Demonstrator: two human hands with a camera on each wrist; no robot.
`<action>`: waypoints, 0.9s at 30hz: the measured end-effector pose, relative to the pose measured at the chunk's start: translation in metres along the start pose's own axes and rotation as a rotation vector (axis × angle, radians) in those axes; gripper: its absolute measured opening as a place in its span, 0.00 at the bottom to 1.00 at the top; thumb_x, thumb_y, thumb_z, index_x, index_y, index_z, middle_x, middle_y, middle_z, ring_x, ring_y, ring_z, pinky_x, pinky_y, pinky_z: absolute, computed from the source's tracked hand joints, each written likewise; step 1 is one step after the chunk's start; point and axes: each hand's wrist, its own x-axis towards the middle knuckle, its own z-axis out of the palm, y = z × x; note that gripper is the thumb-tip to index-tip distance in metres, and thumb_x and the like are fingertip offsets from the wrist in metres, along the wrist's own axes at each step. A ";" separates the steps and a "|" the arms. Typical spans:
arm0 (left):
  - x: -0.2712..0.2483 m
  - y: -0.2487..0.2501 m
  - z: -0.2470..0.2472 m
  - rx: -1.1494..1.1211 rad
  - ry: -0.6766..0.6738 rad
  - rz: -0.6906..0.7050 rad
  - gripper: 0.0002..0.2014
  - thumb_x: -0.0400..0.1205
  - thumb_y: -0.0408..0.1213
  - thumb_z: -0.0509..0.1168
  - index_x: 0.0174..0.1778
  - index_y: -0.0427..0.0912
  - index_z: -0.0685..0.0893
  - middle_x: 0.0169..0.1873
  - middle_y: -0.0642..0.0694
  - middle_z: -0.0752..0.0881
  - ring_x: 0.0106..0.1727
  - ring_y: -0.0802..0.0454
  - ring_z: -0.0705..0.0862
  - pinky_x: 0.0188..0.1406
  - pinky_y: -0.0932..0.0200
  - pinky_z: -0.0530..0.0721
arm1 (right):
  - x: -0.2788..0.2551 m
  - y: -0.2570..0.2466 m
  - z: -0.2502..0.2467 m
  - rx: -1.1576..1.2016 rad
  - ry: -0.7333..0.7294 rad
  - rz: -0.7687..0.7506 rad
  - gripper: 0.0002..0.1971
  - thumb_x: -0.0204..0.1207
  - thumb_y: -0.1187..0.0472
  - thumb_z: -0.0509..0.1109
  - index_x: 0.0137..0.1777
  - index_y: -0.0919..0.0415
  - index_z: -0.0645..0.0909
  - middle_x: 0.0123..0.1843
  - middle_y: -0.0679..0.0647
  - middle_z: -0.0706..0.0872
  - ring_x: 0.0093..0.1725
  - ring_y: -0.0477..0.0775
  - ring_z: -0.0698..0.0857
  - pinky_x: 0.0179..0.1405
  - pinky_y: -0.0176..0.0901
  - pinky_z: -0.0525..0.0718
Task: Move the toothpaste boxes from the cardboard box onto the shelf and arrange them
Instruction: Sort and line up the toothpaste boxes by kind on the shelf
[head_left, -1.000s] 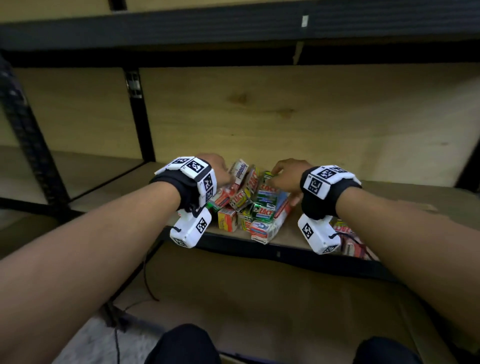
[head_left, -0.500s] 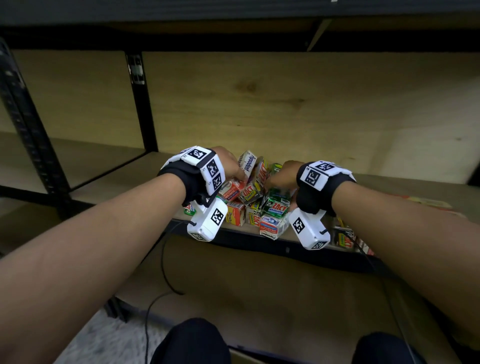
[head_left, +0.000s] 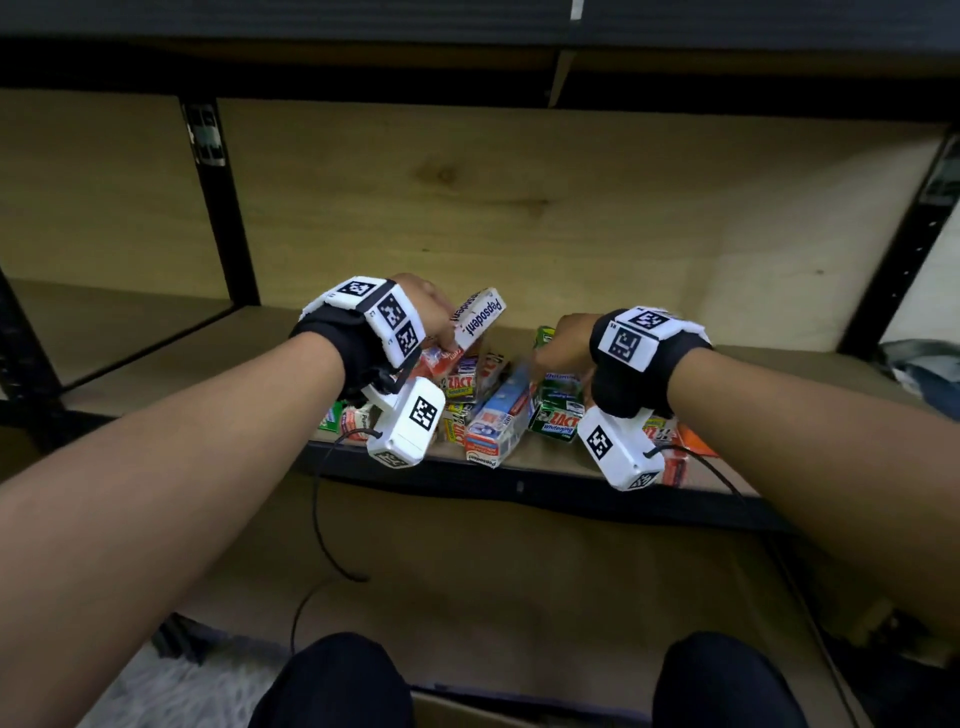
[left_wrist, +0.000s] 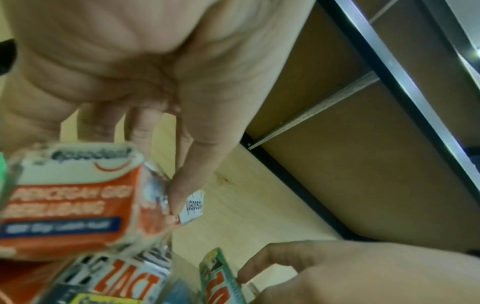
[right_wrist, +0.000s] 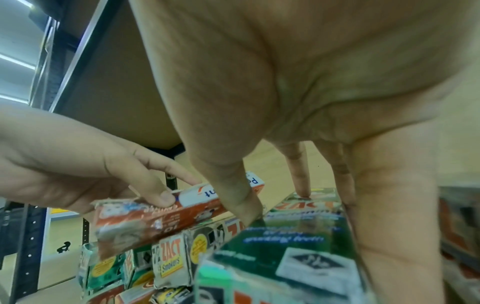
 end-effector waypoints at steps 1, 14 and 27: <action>0.000 0.004 0.000 -0.026 -0.017 0.002 0.21 0.73 0.33 0.78 0.63 0.44 0.87 0.57 0.47 0.88 0.59 0.45 0.86 0.60 0.54 0.85 | -0.002 0.002 0.002 -0.003 -0.009 0.011 0.25 0.75 0.42 0.74 0.60 0.62 0.80 0.57 0.58 0.85 0.54 0.61 0.86 0.53 0.50 0.84; -0.008 0.032 0.057 -0.080 -0.026 0.111 0.11 0.72 0.40 0.77 0.51 0.50 0.91 0.52 0.50 0.89 0.51 0.49 0.87 0.48 0.58 0.86 | -0.014 0.015 0.018 -0.020 -0.031 -0.023 0.16 0.82 0.51 0.70 0.65 0.58 0.81 0.68 0.59 0.84 0.64 0.59 0.85 0.58 0.46 0.82; -0.006 0.034 0.082 0.423 0.042 0.242 0.16 0.75 0.49 0.73 0.52 0.40 0.91 0.50 0.41 0.90 0.50 0.42 0.87 0.53 0.50 0.88 | 0.059 0.043 0.016 -0.042 -0.046 0.041 0.14 0.59 0.56 0.83 0.38 0.59 0.81 0.39 0.57 0.87 0.31 0.58 0.84 0.29 0.50 0.91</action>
